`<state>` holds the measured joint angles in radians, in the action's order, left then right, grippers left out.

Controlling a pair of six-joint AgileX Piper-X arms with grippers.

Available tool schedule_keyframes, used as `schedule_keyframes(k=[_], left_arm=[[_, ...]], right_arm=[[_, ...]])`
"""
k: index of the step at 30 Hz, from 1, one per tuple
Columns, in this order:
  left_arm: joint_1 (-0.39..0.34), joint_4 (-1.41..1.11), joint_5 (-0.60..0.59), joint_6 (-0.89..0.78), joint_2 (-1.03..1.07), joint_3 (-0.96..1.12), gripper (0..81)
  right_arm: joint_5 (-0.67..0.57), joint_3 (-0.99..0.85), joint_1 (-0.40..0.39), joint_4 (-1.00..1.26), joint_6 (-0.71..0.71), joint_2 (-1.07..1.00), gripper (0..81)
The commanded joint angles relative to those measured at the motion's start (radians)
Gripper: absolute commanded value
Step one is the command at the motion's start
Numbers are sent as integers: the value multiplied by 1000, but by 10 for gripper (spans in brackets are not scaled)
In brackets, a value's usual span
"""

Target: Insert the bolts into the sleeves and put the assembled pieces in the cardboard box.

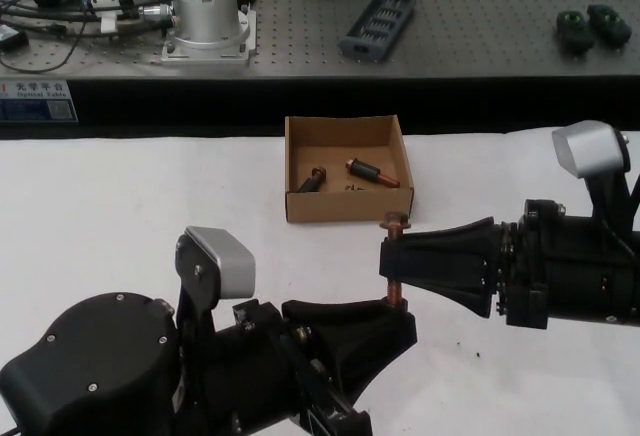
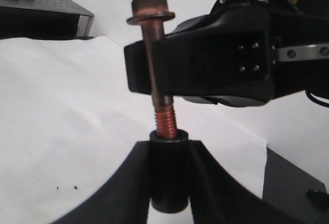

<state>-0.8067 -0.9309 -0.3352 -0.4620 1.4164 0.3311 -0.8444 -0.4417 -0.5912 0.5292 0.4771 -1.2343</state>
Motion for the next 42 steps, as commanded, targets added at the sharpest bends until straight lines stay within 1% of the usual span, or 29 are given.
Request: schedule_keyframes(k=[1, 8, 11, 13, 14, 15, 16, 19, 20, 21, 24, 28, 30, 32, 34, 36, 38, 42], left_arm=[[0, -44, 32, -62, -6, 9, 6], [0, -44, 35, -67, -6, 9, 6], [16, -44, 35, -87, -6, 9, 6], [32, -52, 38, -105, -6, 9, 6], [42, -59, 36, -108, -6, 9, 6], [49, -62, 34, -108, -6, 9, 6], [58, -70, 34, -108, -6, 9, 6], [71, -70, 25, -108, -6, 9, 6], [71, -67, 12, -108, -6, 9, 6], [70, -67, 5, -108, -6, 9, 6], [70, -67, -17, -108, -6, 9, 6], [82, -59, 25, -92, -6, 30, 6], [115, 0, 23, -45, -6, 71, 6], [148, 126, -9, 35, -4, 137, 6], [192, 279, -69, 164, 17, 237, 6], [224, 378, -97, 287, 64, 317, 6], [259, 435, -97, 342, 126, 393, 6], [331, 467, -150, 366, 282, 562, 6]], right_arm=[[-62, 7, -2, -7, -7, 1, 43], [-77, 7, 4, -7, -29, 1, 43], [-116, 7, 24, -15, -27, 1, 43], [-136, 7, 41, -17, -21, 1, 12], [-139, 7, 48, -20, -21, 1, 25], [-136, 7, 53, -25, -21, 6, 66], [-129, 7, 60, -35, -21, 12, 131], [-82, 7, 68, -65, 18, 37, 355], [-73, 7, 68, -72, 27, 45, 406], [-71, 7, 68, -74, 37, 53, 419], [-70, 7, 68, -74, 51, 70, 373], [-59, 7, 76, -95, 54, 83, 314], [-24, 7, 83, -156, 47, 83, 303], [-2, 7, 85, -231, 38, 83, 303], [-3, 7, 85, -284, 38, 85, 303], [-6, 7, 74, -309, 23, 97, 303], [5, 7, 63, -336, -19, 117, 296], [9, 19, 42, -489, -115, 187, 190]])
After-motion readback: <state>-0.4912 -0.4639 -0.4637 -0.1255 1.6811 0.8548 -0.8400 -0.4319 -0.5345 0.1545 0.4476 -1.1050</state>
